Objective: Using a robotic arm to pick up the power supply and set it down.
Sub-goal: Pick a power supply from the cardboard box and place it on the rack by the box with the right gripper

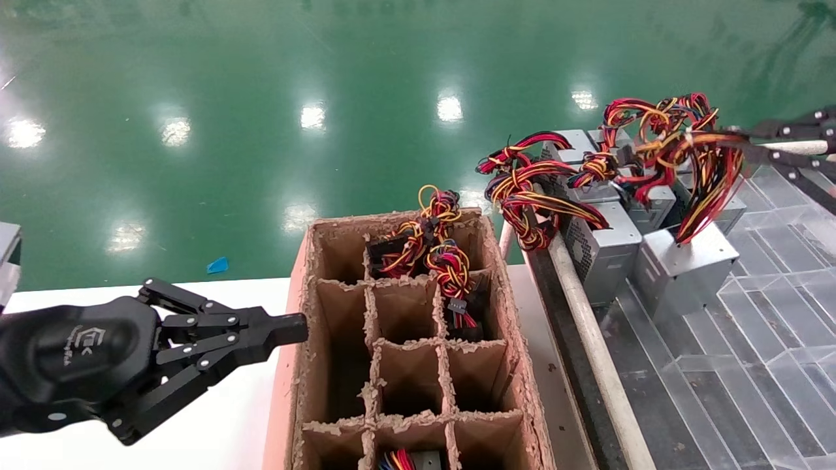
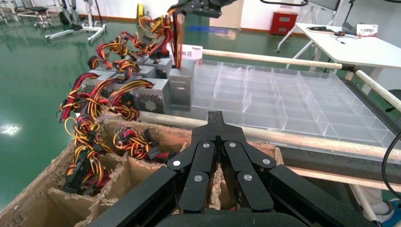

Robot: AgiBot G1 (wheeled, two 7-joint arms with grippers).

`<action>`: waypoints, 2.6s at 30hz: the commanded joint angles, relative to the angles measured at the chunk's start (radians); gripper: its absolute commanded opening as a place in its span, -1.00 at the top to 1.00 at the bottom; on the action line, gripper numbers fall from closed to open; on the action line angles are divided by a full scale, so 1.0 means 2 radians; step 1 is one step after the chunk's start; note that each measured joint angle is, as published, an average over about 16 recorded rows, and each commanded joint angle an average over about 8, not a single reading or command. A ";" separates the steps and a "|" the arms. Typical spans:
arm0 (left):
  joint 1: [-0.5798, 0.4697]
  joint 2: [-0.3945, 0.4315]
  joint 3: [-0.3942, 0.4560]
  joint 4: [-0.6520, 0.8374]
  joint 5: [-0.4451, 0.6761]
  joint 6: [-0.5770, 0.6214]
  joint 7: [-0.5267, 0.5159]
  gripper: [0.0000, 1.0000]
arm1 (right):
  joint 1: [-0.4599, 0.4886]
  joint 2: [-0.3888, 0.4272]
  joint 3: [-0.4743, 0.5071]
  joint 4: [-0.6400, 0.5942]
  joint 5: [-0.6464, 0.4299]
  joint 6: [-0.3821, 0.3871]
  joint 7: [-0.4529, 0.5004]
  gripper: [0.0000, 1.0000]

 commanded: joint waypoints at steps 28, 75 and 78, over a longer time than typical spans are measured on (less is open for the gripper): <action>0.000 0.000 0.000 0.000 0.000 0.000 0.000 1.00 | -0.003 -0.094 0.005 -0.114 0.022 0.001 -0.032 1.00; 0.000 0.000 0.000 0.000 0.000 0.000 0.000 1.00 | 0.054 -0.100 -0.030 -0.203 -0.032 -0.035 -0.019 -1.00; 0.000 0.000 0.000 0.000 0.000 0.000 0.000 1.00 | 0.067 -0.088 -0.036 -0.184 -0.041 -0.047 -0.007 -1.00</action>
